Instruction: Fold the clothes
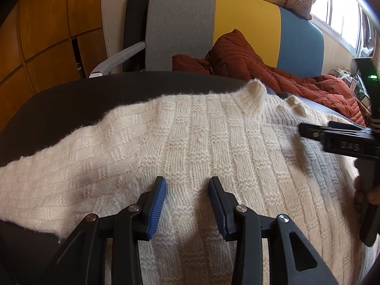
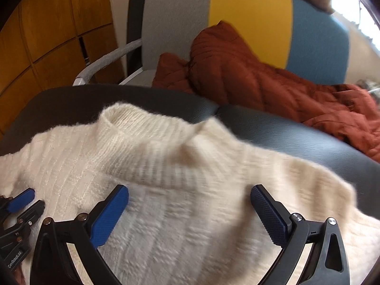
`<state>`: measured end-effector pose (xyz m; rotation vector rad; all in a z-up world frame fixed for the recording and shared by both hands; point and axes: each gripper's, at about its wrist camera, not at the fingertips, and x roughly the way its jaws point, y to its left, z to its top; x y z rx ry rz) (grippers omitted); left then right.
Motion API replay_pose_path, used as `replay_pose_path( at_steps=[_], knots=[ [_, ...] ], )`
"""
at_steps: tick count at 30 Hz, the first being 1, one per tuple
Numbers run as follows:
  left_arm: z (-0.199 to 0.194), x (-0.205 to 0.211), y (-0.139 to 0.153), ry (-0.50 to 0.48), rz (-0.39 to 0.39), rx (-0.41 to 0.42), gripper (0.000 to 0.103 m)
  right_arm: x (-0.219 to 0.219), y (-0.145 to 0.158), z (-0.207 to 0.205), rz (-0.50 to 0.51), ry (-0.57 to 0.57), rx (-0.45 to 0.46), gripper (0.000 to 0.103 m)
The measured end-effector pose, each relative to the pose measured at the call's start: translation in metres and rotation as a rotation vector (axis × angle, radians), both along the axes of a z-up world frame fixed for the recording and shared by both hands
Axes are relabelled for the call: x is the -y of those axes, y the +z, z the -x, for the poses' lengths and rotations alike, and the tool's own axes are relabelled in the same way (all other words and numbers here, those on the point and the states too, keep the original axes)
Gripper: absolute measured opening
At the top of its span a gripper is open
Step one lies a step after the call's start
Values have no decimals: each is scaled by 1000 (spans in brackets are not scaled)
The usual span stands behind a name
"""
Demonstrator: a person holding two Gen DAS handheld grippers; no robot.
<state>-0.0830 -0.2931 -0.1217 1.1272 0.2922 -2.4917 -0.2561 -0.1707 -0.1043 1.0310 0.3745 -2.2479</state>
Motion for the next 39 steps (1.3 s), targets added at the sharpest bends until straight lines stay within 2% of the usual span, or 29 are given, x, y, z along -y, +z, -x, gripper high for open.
replay_pose_path(
  at_steps=[4, 7, 10, 13, 18, 20, 24, 27, 32, 36, 39],
  knots=[
    [0, -1, 0, 1, 6, 1, 39, -32, 17, -26, 65, -7, -5, 103],
    [0, -1, 0, 1, 9, 2, 39, -66, 22, -45, 102, 18, 68, 102],
    [-1, -1, 0, 4, 6, 0, 39, -117, 24, -59, 158, -23, 162, 101],
    [-1, -2, 1, 5, 12, 3, 40, -178, 19, -65, 271, -67, 288, 94],
    [-3, -4, 2, 19, 33, 13, 43, -296, 17, -70, 429, -261, 281, 94],
    [-5, -3, 2, 22, 27, 12, 44, -342, 18, -65, 509, -369, 251, 103],
    [-6, -1, 2, 26, 25, 13, 44, -414, 19, -52, 629, -544, 194, 103],
    [-5, -4, 2, 29, 47, 24, 45, -436, 19, -36, 650, -595, 189, 103],
    [-4, -6, 1, 37, 63, 33, 48, -473, 35, -14, 738, -689, 106, 103],
    [-3, -7, 1, 40, 70, 36, 49, -496, 39, 7, 806, -737, 126, 103],
    [-3, -7, 0, 38, 71, 37, 49, -507, 41, 21, 794, -759, 143, 103]
  ],
)
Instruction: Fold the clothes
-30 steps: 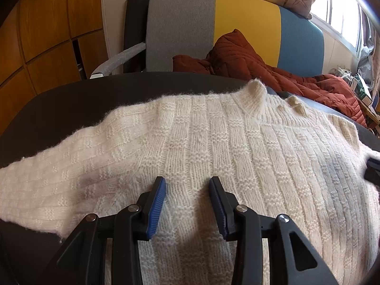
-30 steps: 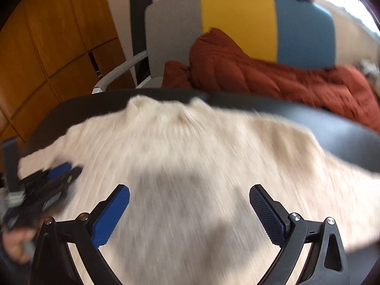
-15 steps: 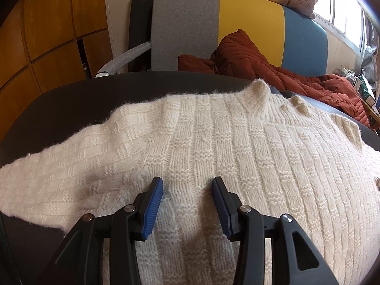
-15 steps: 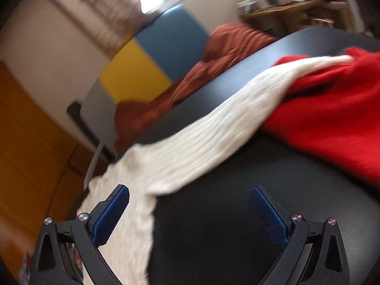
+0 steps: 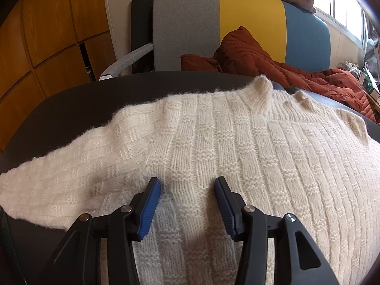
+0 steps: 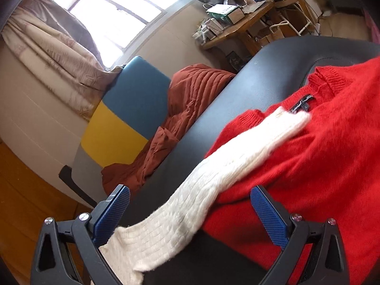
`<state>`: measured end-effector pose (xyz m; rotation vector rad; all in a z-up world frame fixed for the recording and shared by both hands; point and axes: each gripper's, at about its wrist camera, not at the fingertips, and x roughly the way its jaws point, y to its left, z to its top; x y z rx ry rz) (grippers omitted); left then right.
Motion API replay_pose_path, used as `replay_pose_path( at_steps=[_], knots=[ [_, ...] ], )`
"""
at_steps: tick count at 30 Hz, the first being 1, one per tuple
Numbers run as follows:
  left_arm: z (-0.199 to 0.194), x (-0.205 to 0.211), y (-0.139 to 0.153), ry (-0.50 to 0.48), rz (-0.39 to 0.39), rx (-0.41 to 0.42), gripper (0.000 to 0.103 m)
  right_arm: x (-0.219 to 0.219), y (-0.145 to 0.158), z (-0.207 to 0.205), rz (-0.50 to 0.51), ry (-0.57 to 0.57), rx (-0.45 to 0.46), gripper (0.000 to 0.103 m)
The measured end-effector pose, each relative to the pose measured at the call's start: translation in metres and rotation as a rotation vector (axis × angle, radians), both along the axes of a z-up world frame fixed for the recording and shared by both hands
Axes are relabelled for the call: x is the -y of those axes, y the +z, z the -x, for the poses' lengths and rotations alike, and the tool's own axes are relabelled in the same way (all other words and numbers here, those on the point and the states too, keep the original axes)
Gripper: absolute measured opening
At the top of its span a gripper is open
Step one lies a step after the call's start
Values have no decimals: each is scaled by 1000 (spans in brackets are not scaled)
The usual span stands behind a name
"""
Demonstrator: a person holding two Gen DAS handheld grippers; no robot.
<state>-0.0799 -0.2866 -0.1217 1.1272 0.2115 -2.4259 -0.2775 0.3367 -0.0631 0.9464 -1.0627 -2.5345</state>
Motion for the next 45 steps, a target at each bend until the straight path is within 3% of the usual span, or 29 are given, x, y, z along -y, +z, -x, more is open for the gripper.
replay_pose_path(
  at_steps=[7, 9, 13, 14, 24, 31, 33, 34, 35, 36, 41, 45],
  knots=[
    [-1, -2, 0, -2, -3, -1, 50, -17, -9, 12, 1, -42, 31, 101],
    [-1, -2, 0, 0, -3, -1, 50, -19, -7, 12, 18, -41, 23, 93],
    [0, -1, 0, 1, -2, 0, 50, -20, 0, 10, -12, -45, -5, 67],
    [0, -1, 0, 2, -2, 0, 50, -23, 0, 12, -13, -50, 3, 65],
    [2, -1, 0, 2, -5, -1, 50, -33, -11, 15, -6, -80, 128, 65],
    [2, -2, 0, 5, -7, -2, 50, -36, -22, 24, 10, -125, 127, 64],
    [2, -2, 0, 4, -5, -2, 51, -34, -25, 31, -25, -137, 133, 54],
    [2, -1, 0, 4, -5, -1, 51, -33, -26, 33, -46, -150, 140, 39],
    [3, -2, 0, 5, -3, 0, 51, -32, -27, 34, -66, -163, 145, 16],
    [3, -2, 0, 5, -2, 0, 51, -31, -27, 33, -78, -168, 142, 11],
    [3, -2, 1, 7, -1, 0, 51, -11, 4, 21, -149, -124, 30, 9],
    [3, -4, 1, 9, -4, -3, 51, 32, 42, 18, -196, 14, -87, 9]
  ],
)
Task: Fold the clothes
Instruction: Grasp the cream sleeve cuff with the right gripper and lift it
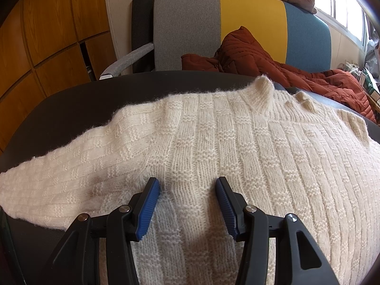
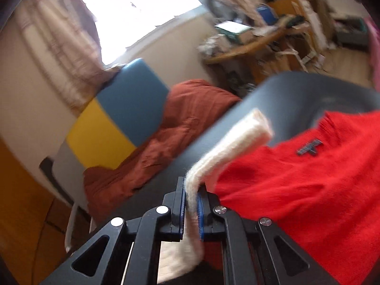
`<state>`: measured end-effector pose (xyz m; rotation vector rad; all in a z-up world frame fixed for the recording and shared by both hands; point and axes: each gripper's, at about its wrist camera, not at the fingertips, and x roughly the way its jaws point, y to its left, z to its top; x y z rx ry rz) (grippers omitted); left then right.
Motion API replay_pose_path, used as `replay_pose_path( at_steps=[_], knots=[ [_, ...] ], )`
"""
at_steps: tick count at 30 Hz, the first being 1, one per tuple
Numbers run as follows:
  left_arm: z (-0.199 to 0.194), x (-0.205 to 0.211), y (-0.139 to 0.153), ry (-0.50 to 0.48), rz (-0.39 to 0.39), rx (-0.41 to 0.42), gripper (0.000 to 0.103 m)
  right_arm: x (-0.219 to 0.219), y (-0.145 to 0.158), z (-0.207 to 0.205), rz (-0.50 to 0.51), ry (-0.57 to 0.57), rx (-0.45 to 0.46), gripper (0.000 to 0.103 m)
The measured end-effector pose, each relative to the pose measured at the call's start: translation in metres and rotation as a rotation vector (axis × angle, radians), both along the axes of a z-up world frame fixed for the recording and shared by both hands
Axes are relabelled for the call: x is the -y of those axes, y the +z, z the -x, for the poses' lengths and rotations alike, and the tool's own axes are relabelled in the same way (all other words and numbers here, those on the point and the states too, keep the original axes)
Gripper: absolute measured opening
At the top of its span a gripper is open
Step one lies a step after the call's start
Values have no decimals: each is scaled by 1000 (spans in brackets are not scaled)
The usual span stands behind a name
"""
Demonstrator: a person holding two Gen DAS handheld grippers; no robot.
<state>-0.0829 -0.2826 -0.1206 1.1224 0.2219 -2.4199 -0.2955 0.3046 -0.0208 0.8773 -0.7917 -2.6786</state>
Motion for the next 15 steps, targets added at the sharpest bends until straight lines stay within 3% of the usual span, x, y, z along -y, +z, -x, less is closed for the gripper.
replay_pose_path(
  at_steps=[6, 12, 15],
  knots=[
    [-2, 1, 0, 0, -16, -9, 51, 113, 22, -10, -19, 280, -46, 9],
    [-5, 6, 0, -5, -39, -20, 51, 247, -10, -38, -39, 533, 25, 9],
    [-6, 8, 0, -6, -47, -24, 51, 308, -33, -58, -106, 635, 70, 9]
  ],
)
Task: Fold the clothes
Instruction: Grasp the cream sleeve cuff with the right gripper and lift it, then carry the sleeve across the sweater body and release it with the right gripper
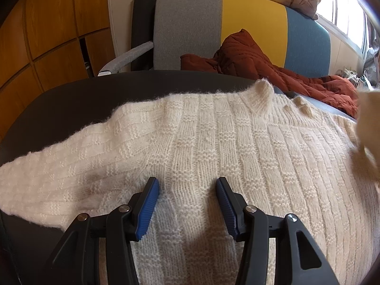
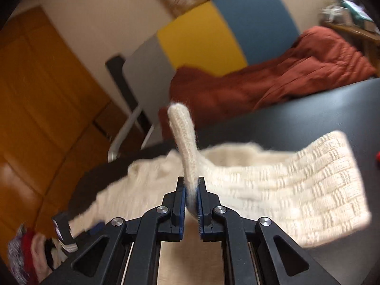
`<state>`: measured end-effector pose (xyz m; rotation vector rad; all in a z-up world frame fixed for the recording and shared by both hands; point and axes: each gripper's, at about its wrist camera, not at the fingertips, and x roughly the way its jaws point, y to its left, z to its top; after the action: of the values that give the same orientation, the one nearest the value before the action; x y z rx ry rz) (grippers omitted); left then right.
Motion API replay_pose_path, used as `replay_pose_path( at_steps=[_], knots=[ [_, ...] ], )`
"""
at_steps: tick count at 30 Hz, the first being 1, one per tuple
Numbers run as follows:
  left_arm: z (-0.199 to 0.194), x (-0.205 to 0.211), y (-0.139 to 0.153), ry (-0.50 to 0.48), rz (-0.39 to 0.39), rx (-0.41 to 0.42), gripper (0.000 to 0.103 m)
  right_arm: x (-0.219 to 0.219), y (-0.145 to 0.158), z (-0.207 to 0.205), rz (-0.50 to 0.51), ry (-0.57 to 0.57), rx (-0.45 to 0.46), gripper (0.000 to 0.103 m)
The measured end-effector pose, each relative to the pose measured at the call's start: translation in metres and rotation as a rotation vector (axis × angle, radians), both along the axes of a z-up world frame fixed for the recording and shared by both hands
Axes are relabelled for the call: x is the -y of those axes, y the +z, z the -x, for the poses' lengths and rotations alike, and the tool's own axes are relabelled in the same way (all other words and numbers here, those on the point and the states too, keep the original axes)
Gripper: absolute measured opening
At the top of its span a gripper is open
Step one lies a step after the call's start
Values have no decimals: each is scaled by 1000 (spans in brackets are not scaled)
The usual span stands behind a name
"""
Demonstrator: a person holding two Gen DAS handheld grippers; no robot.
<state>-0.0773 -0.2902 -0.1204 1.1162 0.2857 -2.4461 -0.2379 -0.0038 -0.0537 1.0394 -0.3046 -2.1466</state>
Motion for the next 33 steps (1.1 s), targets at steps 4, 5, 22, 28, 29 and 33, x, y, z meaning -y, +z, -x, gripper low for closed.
replay_pose_path(
  at_steps=[4, 5, 22, 28, 29, 33],
  knots=[
    [-1, 2, 0, 0, -13, -7, 51, 52, -20, -24, -144, 84, -27, 14],
    [-2, 3, 0, 0, -16, -8, 51, 55, -20, -28, -161, 93, -39, 15],
    [-2, 2, 9, 5, -48, -5, 50, -16, -53, -85, -401, -9, -132, 42],
    [19, -44, 35, -206, -174, -64, 50, -16, -58, -87, -387, 6, -148, 54],
    [27, -55, 38, -257, -199, -67, 50, -17, -59, -87, -375, 9, -144, 55],
    [59, -89, 43, -373, -255, -48, 51, -21, -60, -85, -326, 24, -128, 60]
  ],
)
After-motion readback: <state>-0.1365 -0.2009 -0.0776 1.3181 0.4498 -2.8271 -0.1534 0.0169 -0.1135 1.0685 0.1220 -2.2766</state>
